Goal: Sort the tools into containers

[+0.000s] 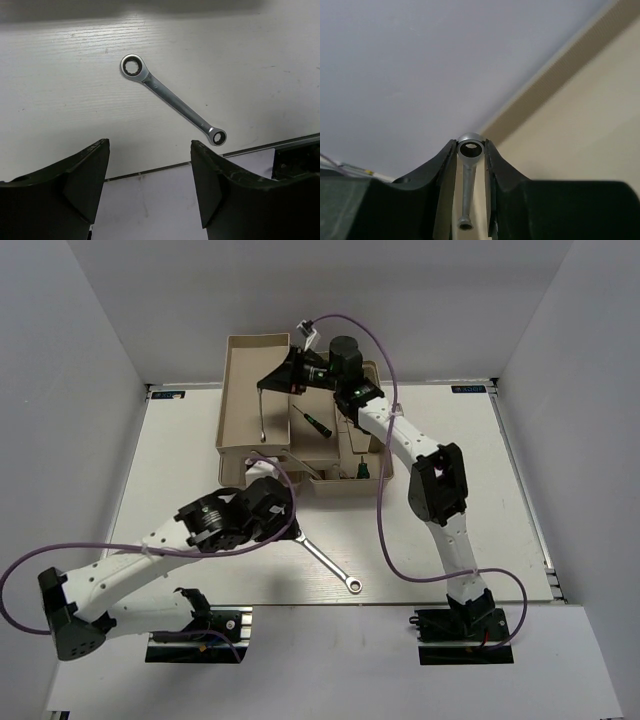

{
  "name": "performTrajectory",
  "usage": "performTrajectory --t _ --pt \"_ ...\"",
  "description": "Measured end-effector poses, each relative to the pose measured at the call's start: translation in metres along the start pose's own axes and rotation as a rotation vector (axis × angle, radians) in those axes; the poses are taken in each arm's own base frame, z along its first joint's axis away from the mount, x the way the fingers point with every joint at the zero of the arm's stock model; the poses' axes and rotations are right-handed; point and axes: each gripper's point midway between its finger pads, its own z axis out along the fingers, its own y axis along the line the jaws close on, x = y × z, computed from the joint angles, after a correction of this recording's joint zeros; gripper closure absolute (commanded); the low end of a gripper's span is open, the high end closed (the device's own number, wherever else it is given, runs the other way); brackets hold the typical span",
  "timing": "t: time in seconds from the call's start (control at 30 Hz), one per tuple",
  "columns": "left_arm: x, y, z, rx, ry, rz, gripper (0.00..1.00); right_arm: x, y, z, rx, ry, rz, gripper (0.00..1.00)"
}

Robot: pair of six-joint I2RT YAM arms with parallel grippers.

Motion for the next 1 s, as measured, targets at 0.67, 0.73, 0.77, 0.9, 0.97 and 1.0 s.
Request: performTrajectory --t 0.67,0.73,0.77,0.9,0.97,1.0 --pt "0.057 -0.022 0.079 -0.112 0.251 -0.047 0.21 0.0 0.003 -0.103 0.237 0.071 -0.29 1.0" --pt "0.064 -0.022 0.085 -0.145 0.275 -0.093 0.21 -0.008 0.017 -0.141 0.316 0.051 -0.354 1.0" --pt "0.066 -0.024 0.088 -0.161 0.284 -0.124 0.21 -0.01 0.021 -0.16 0.357 0.035 -0.394 1.0" --pt "0.074 -0.032 0.095 -0.214 0.312 -0.266 0.22 0.013 0.007 -0.234 0.517 0.049 -0.449 0.77" --pt "0.077 -0.036 0.099 -0.249 0.319 -0.334 0.23 0.042 -0.013 -0.258 0.576 0.099 -0.408 0.73" --pt "0.079 -0.039 0.101 -0.262 0.323 -0.363 0.23 0.061 -0.025 -0.268 0.603 0.134 -0.376 0.72"
